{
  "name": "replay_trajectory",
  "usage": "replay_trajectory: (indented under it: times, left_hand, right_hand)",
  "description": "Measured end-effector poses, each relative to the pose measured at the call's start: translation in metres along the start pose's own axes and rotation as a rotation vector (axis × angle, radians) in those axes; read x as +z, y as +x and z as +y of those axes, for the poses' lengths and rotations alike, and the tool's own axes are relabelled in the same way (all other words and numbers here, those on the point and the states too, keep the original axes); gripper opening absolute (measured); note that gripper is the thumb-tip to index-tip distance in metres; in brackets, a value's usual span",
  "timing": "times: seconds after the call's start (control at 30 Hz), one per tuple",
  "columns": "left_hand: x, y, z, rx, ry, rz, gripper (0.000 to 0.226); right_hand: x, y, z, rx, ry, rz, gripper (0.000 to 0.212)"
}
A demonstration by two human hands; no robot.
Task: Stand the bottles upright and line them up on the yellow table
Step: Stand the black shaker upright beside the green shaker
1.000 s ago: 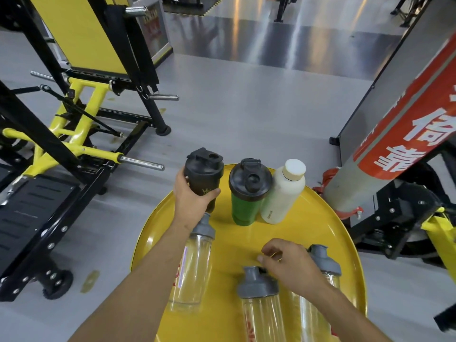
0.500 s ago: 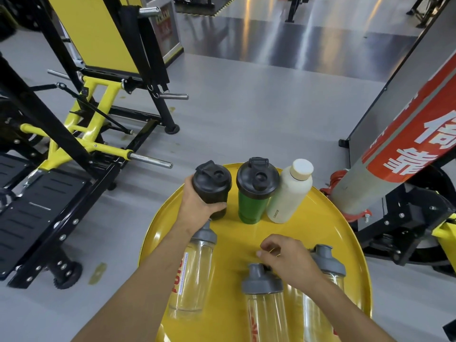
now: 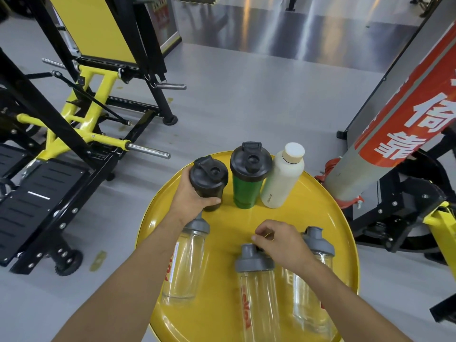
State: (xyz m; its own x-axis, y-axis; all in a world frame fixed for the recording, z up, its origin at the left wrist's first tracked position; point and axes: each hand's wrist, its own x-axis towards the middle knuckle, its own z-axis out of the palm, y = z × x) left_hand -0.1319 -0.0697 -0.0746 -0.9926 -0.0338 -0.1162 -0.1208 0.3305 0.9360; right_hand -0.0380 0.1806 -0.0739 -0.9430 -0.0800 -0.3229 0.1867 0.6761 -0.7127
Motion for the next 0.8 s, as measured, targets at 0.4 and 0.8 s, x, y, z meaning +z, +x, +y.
replay_trajectory:
  times: [0.4, 0.8]
  left_hand:
    - [-0.0068, -0.0011, -0.0048, -0.027, -0.006, -0.009, 0.096]
    - [-0.0062, 0.0024, -0.0041, -0.032, 0.077, 0.005, 0.102]
  right_hand:
    - [0.0032, -0.0051, 0.0002, -0.018, 0.001, 0.008, 0.006]
    - [0.0010, -0.0103, -0.0001, -0.021, -0.002, 0.020, 0.011]
